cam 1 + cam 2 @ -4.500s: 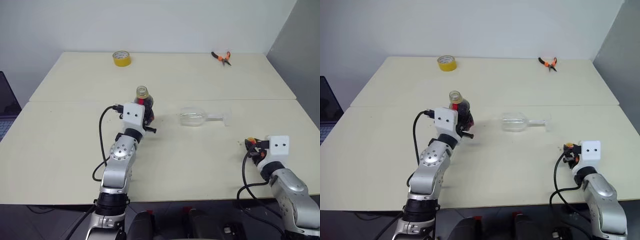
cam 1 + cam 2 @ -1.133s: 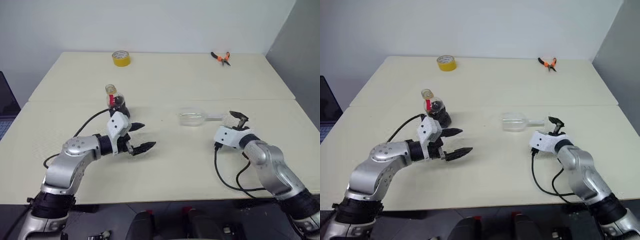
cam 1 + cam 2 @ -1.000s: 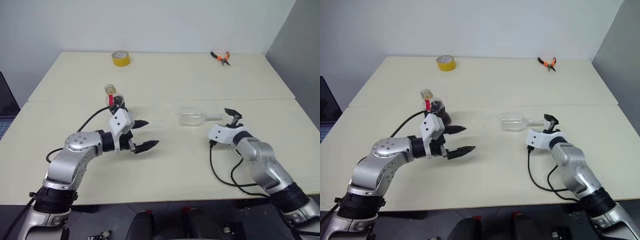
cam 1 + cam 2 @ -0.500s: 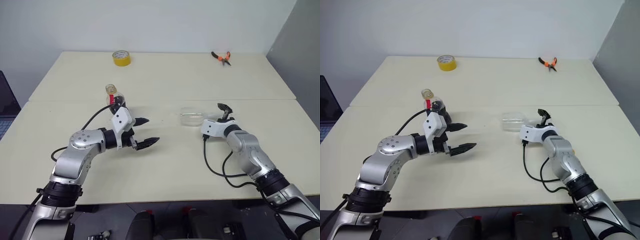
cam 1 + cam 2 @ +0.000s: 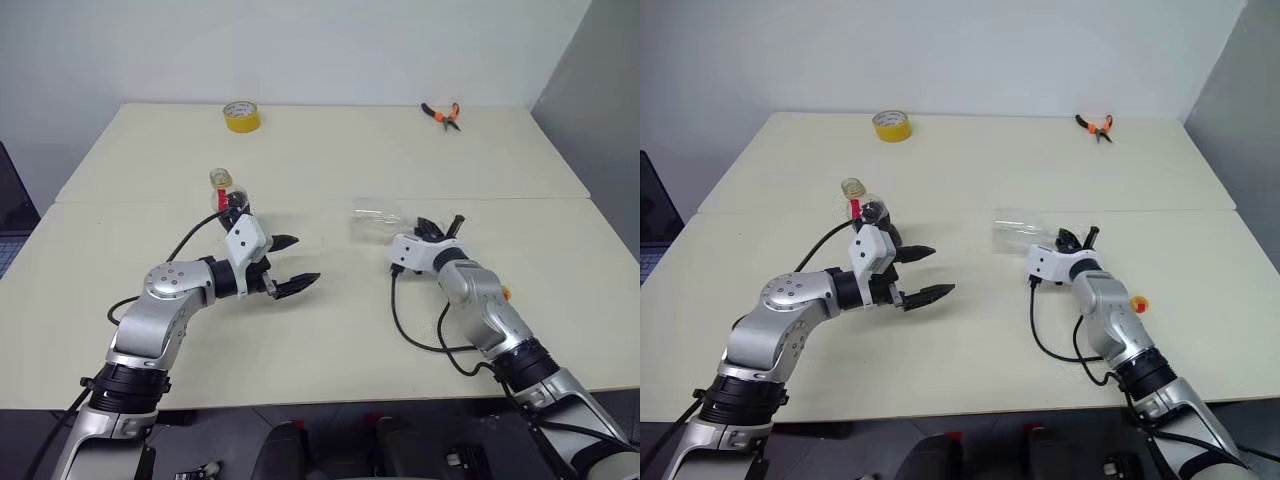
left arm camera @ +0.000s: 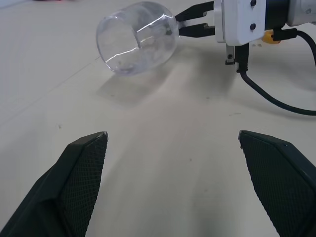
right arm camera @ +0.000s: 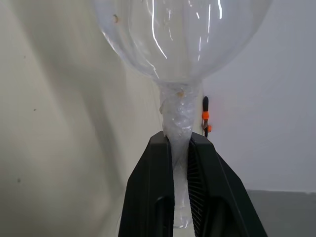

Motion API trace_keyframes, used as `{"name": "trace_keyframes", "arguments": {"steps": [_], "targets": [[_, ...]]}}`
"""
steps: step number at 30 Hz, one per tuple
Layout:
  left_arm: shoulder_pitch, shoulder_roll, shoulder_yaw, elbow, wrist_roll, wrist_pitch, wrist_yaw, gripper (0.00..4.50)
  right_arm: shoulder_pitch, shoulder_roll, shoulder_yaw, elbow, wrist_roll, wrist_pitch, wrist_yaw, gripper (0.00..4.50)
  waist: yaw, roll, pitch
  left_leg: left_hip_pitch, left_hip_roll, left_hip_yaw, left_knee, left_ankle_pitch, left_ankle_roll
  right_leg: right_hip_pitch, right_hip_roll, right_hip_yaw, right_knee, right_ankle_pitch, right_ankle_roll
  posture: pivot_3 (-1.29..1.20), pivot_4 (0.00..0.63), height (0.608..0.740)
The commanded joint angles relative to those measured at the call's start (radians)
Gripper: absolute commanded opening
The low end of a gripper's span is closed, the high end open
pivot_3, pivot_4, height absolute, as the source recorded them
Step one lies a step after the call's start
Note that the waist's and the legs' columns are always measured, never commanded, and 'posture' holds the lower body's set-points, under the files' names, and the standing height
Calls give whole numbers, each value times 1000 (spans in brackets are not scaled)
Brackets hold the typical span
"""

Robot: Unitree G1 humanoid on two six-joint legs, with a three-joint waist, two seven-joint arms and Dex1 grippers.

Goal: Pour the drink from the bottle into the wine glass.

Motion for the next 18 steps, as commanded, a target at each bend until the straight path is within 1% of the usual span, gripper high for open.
{"name": "trace_keyframes", "arguments": {"steps": [1,4,6,9,12,14,18], "targets": [[-3,0,27,-33,-12,7,13,4500,-17,-1,-65,-87,3,8,-26,119,0,0,0,0,0,0,0,0,0,0,0,0,0,0,0,0,150,740],[11,-7,63,-49,-40,21,35,4500,0,34,-132,-169,75,5,-32,119,0,0,0,0,0,0,0,0,0,0,0,0,0,0,0,0,150,740],[25,-8,96,-55,-77,44,34,4500,20,78,-181,-208,162,-24,-31,119,-1,0,0,0,0,0,0,0,0,0,0,0,0,0,0,0,150,740],[81,25,150,-78,-151,76,-24,4500,74,191,-271,-222,445,-183,14,119,-4,0,0,0,1,0,-1,0,0,0,0,0,0,0,0,0,150,740],[126,83,181,-96,-203,119,-88,4500,126,259,-295,-211,636,-241,122,119,-3,0,0,0,1,-1,-1,0,0,0,0,0,0,0,0,0,150,740],[139,115,199,-99,-214,129,-101,4500,150,303,-306,-176,742,-276,175,119,-2,1,0,0,1,-1,-1,0,0,0,0,0,0,0,0,0,150,740],[133,146,229,-116,-231,154,-88,4500,159,349,-290,-60,823,-370,237,119,3,1,0,0,1,-2,0,0,0,1,0,-2,0,0,0,0,150,740]]}}
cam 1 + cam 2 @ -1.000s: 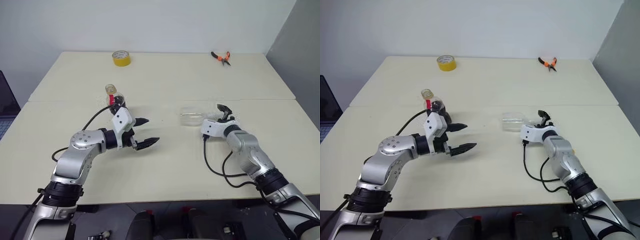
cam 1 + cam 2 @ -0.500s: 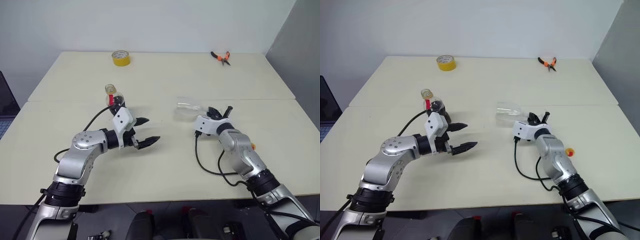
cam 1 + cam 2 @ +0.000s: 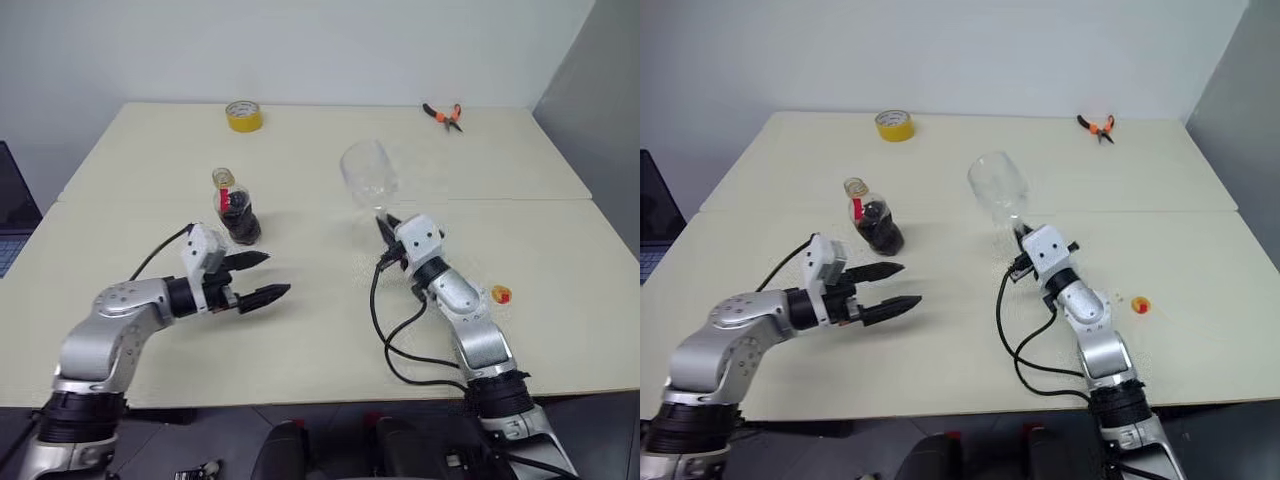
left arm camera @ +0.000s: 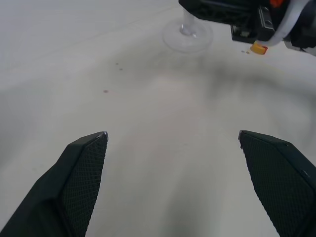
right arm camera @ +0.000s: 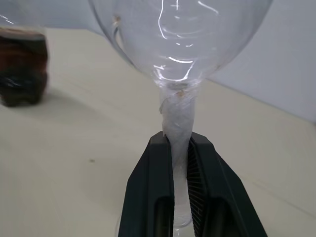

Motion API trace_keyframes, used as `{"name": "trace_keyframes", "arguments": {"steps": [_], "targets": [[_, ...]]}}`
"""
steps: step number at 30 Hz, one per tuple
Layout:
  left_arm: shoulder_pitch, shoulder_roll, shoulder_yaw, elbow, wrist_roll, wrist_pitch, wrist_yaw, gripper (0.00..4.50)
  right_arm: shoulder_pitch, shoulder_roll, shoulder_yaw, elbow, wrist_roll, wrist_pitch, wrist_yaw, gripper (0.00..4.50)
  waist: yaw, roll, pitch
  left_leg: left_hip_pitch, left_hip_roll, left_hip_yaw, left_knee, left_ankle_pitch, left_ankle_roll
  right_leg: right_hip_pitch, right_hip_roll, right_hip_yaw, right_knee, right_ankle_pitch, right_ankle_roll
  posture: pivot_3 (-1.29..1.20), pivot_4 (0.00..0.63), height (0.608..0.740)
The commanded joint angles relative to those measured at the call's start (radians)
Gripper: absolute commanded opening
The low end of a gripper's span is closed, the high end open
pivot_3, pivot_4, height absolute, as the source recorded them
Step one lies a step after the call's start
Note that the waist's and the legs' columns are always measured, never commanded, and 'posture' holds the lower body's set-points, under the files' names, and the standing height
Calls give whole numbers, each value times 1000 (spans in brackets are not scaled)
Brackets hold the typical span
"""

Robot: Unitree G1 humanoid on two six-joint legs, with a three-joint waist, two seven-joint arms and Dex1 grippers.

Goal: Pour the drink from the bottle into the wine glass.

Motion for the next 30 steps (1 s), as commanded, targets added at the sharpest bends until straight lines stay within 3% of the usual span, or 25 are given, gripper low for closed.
{"name": "trace_keyframes", "arguments": {"steps": [1,14,29,30], "targets": [[-15,26,39,-58,-36,21,-1,4500,-12,24,-11,53,83,-105,53,119,0,0,0,0,0,0,0,0,0,0,0,0,0,0,0,0,150,740],[38,79,86,-191,-108,113,22,4500,-138,163,21,415,148,-299,180,119,-6,1,1,0,0,1,-1,0,0,-1,0,1,0,0,-1,0,150,740],[4,82,48,-158,-71,60,26,4500,-80,132,42,450,127,-347,217,119,-4,1,1,1,1,0,-1,0,0,0,0,0,0,0,-1,0,150,740],[3,81,46,-157,-70,59,25,4500,-79,131,44,449,127,-347,217,469,-4,1,1,1,0,0,-1,0,0,0,0,0,0,0,-1,0,150,740]]}}
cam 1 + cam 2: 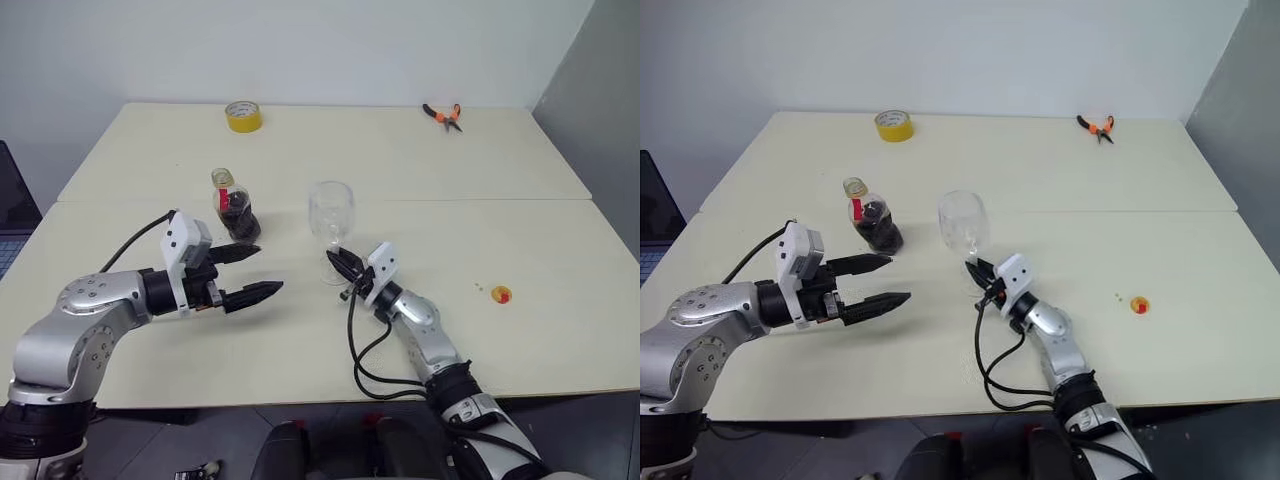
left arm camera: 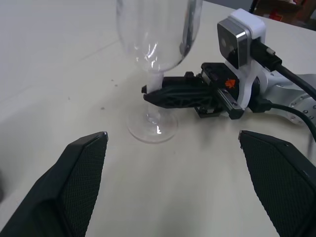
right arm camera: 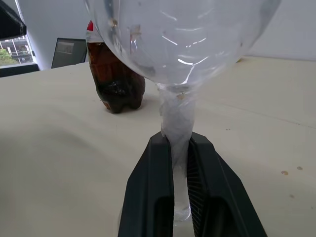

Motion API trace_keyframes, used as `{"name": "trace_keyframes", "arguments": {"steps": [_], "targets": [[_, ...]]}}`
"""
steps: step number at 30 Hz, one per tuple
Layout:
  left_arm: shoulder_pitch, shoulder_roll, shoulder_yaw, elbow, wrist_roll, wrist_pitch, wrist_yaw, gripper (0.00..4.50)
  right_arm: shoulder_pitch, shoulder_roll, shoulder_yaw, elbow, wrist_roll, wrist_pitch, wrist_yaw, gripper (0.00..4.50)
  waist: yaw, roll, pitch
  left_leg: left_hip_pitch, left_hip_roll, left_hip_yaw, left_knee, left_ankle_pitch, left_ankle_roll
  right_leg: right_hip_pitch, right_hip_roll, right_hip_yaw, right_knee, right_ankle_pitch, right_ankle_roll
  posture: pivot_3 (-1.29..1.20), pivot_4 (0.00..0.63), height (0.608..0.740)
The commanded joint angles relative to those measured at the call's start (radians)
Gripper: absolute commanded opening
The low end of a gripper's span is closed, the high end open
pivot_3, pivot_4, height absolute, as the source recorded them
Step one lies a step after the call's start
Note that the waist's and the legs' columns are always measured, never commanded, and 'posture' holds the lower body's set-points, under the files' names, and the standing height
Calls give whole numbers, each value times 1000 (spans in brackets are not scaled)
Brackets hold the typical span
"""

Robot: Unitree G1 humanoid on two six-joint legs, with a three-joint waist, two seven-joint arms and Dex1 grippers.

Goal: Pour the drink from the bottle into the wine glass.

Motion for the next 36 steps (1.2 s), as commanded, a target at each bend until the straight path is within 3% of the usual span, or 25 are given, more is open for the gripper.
{"name": "trace_keyframes", "arguments": {"steps": [1,11,12,22,32,36], "targets": [[-18,2,-5,-3,8,-25,-7,4500,7,-3,11,-32,-6,-12,16,859,0,0,0,0,0,0,0,0,0,0,0,0,0,0,0,0,150,740],[-19,1,-6,1,9,-43,-12,4500,-1,-15,23,-36,-14,1,9,4324,0,0,0,0,0,0,0,0,0,0,0,0,0,0,0,0,150,740],[-19,1,-5,1,10,-45,-11,4500,-2,-17,24,-36,-17,2,9,4453,0,0,0,0,0,0,0,0,0,0,0,0,0,0,0,0,150,740],[-13,-19,18,-11,-3,-58,14,4500,73,-76,38,-157,-3,114,58,4453,1,0,0,0,0,0,0,0,0,0,0,0,0,0,0,0,150,740],[-11,-45,48,-25,-27,-70,35,4500,245,-230,30,-452,1,271,71,4453,3,0,0,0,0,0,0,0,0,0,0,0,0,0,0,0,150,740],[7,-57,77,-40,-42,-69,59,4500,369,-344,-5,-641,34,331,99,4453,5,0,0,0,0,0,0,0,0,0,0,0,-1,0,0,0,150,740]]}}
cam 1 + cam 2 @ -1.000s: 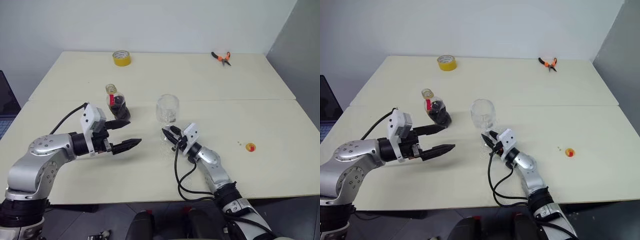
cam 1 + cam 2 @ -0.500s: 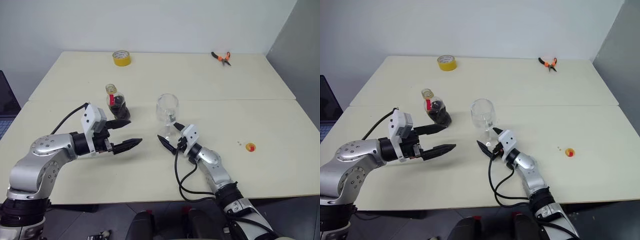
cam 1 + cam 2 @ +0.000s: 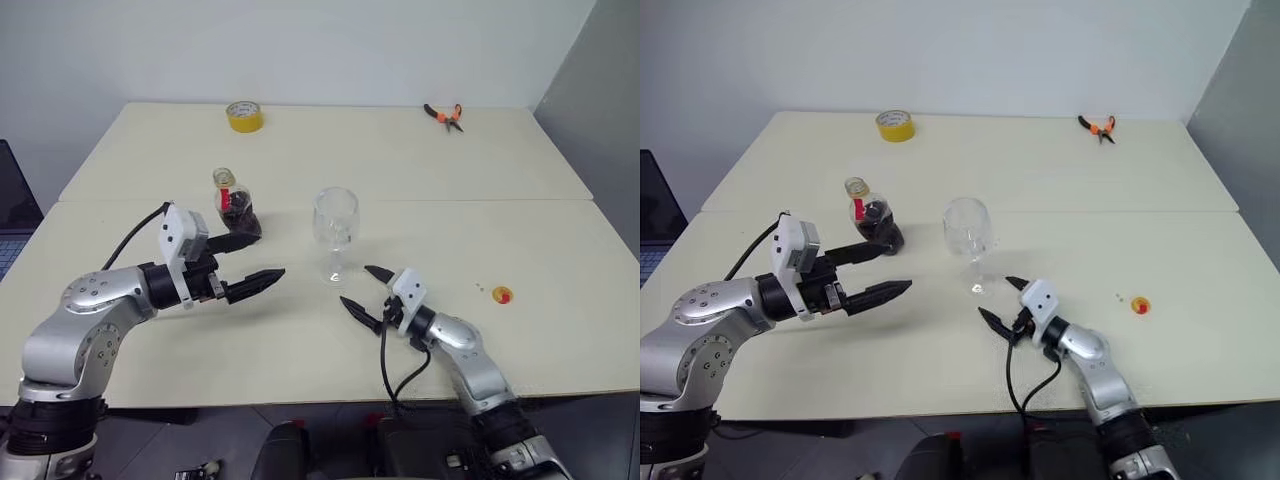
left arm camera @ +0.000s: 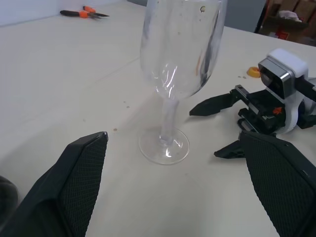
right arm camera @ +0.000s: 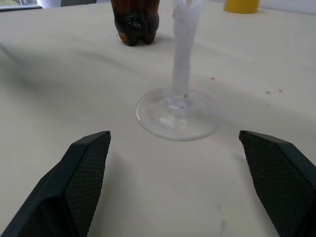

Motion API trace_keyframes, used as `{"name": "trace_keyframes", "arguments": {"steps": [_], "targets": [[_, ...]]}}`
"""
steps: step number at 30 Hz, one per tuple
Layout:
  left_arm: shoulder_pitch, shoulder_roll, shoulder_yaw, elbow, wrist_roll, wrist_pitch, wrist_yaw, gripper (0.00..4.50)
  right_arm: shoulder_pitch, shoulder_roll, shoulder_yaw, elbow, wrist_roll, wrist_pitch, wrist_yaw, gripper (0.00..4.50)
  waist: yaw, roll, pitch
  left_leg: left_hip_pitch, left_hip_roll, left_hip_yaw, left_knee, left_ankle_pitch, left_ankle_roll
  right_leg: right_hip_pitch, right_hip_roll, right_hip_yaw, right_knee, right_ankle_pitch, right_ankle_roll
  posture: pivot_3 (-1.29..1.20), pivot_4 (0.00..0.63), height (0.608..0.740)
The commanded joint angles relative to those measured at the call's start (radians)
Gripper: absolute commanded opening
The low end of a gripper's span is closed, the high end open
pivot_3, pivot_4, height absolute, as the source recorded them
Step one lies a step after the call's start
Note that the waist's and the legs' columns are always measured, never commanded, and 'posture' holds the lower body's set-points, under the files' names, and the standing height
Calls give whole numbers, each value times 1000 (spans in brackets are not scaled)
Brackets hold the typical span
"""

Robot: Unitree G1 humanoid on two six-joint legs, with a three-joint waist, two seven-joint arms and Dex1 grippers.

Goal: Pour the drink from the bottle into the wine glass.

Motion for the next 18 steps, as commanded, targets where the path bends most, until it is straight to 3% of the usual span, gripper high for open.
{"name": "trace_keyframes", "arguments": {"steps": [1,3,7,12,18], "targets": [[12,-7,53,-50,-26,-15,25,4500,87,-80,-57,-186,46,55,26,4453,1,0,0,0,0,0,0,0,0,0,0,0,0,0,0,0,150,740],[18,-26,60,-55,-10,-33,59,4500,124,-112,-81,-268,77,103,25,4453,1,0,0,0,0,0,0,0,0,0,0,0,0,0,0,0,150,740],[15,-152,67,-66,100,-108,283,4500,177,-171,-153,-471,167,267,4,4453,1,0,0,0,1,-1,0,0,0,1,1,-1,0,0,0,0,150,740],[106,-226,8,-107,171,-174,333,4500,230,-241,-192,-671,300,435,20,4453,1,0,-1,0,0,0,0,-1,-1,1,0,0,-1,0,0,0,150,740],[129,-337,38,-42,284,-276,510,4500,230,-297,-253,-767,413,553,0,4453,2,-1,-1,1,0,-2,1,-1,-1,3,0,-1,-1,0,0,0,150,740]]}}
